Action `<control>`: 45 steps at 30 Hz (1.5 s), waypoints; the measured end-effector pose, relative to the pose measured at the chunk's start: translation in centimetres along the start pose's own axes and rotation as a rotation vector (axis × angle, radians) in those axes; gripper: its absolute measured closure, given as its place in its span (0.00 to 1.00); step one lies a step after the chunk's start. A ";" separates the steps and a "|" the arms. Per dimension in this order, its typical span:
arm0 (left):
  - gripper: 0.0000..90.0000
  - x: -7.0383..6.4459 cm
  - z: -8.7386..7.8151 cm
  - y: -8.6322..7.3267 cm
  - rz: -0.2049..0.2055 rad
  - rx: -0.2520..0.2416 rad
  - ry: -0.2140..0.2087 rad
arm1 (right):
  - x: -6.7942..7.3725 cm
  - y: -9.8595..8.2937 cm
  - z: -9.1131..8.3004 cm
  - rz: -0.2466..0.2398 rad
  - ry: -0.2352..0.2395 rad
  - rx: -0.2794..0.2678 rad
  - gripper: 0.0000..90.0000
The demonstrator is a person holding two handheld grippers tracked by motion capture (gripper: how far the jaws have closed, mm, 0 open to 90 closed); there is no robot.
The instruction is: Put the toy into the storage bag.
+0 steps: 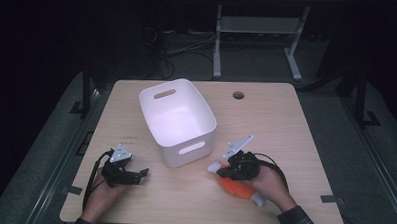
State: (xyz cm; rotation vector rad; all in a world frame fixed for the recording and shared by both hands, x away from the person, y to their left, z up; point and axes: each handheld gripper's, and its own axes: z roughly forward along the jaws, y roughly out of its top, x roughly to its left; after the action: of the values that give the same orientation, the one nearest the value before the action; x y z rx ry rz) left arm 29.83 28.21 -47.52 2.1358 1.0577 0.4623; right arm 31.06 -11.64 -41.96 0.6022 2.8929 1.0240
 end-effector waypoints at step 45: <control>0.14 -0.1 0.0 0.0 -0.001 -0.003 0.002 | 1.1 -3.2 -0.7 0.221 -0.165 0.076 0.10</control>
State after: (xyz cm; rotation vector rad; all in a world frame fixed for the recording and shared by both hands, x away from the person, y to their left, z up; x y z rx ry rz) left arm 29.75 28.15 -47.54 2.1323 1.0587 0.4654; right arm 28.83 -13.92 -43.23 0.9793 2.7770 0.8403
